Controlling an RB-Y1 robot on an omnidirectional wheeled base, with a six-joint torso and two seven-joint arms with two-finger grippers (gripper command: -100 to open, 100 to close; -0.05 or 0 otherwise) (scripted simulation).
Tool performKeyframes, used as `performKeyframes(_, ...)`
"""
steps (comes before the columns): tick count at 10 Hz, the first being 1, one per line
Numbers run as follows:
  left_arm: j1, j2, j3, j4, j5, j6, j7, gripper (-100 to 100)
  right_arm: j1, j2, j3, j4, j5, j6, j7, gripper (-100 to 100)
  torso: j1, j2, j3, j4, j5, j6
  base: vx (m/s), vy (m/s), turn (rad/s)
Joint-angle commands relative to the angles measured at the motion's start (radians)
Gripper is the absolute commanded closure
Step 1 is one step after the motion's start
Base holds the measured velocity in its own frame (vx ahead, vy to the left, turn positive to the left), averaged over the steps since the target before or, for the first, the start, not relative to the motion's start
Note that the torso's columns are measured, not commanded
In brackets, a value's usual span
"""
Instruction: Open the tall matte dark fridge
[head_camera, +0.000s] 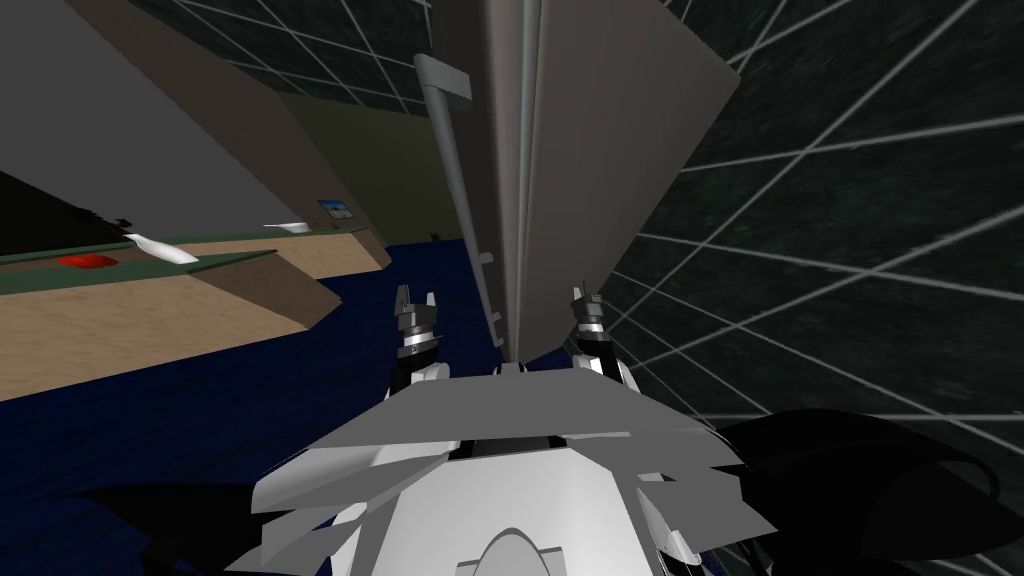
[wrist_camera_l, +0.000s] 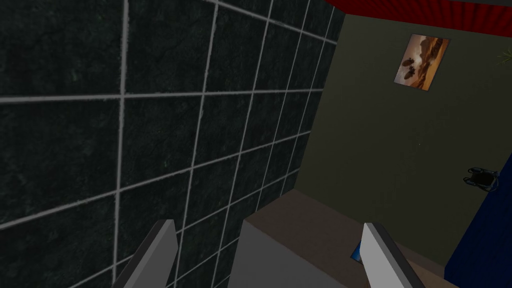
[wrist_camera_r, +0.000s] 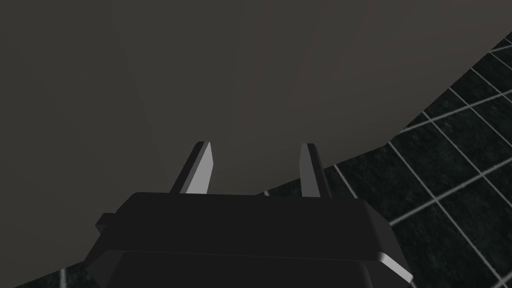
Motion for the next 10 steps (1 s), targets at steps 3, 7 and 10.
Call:
performKeyframes(3, 0.0, 0.0, 0.0, 0.001, 0.0, 0.0, 0.0, 0, -0.014, -0.126, -0.039, 0.024, 0.029, -0.009, 0.033, -100, 0.001, 0.045, -0.093, 0.046, 0.0, 0.0, 0.005, 0.041, -0.054)
performKeyframes(7, 0.0, 0.0, 0.0, 0.001, 0.0, 0.0, 0.0, 0, -0.024, -0.226, -0.071, 0.041, 0.054, -0.016, 0.059, -100, 0.0, 0.046, -0.094, 0.047, 0.0, 0.0, 0.004, 0.045, -0.046)
performKeyframes(10, 0.0, 0.0, 0.0, 0.001, 0.0, 0.0, 0.0, 0, -0.036, -0.315, -0.11, 0.059, 0.085, -0.025, 0.091, -100, 0.0, 0.047, -0.094, 0.047, 0.0, 0.0, -0.001, 0.042, -0.055)
